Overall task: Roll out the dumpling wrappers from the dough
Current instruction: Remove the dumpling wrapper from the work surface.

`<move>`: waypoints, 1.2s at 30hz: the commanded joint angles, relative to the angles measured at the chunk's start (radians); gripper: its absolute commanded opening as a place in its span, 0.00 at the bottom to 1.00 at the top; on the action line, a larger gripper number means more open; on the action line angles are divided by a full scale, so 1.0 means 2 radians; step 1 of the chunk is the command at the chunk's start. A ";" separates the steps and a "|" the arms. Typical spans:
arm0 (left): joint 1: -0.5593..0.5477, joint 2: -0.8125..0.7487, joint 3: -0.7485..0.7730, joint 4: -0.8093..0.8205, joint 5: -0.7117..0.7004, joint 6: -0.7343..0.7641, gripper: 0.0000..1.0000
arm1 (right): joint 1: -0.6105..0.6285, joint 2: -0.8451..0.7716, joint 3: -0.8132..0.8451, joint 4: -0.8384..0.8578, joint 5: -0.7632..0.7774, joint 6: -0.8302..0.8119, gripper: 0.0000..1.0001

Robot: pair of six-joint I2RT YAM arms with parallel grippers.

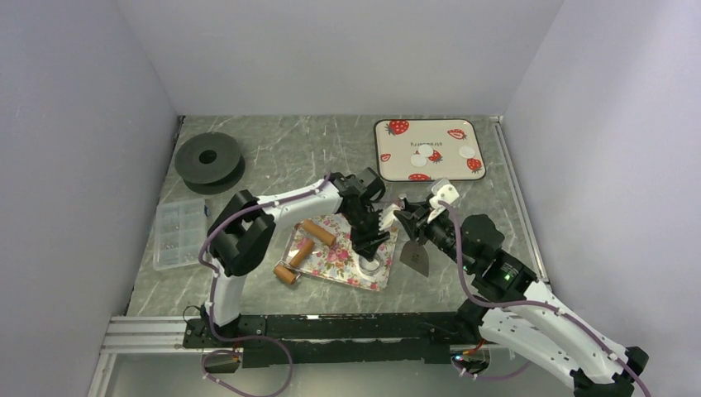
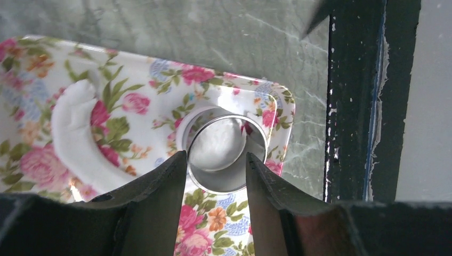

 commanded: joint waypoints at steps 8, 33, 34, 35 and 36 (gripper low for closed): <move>-0.044 0.007 0.020 -0.006 -0.099 0.053 0.47 | 0.001 -0.035 -0.022 0.019 0.011 0.000 0.00; -0.068 0.012 -0.016 0.048 -0.153 0.053 0.33 | 0.001 -0.069 -0.057 0.026 0.022 0.007 0.00; -0.068 0.012 -0.016 0.047 -0.153 0.052 0.32 | 0.001 -0.070 -0.059 0.026 0.023 0.007 0.00; -0.068 0.011 -0.016 0.047 -0.152 0.052 0.31 | 0.001 -0.071 -0.060 0.026 0.023 0.008 0.00; -0.068 0.009 -0.017 0.048 -0.153 0.052 0.30 | 0.001 -0.073 -0.061 0.025 0.024 0.008 0.00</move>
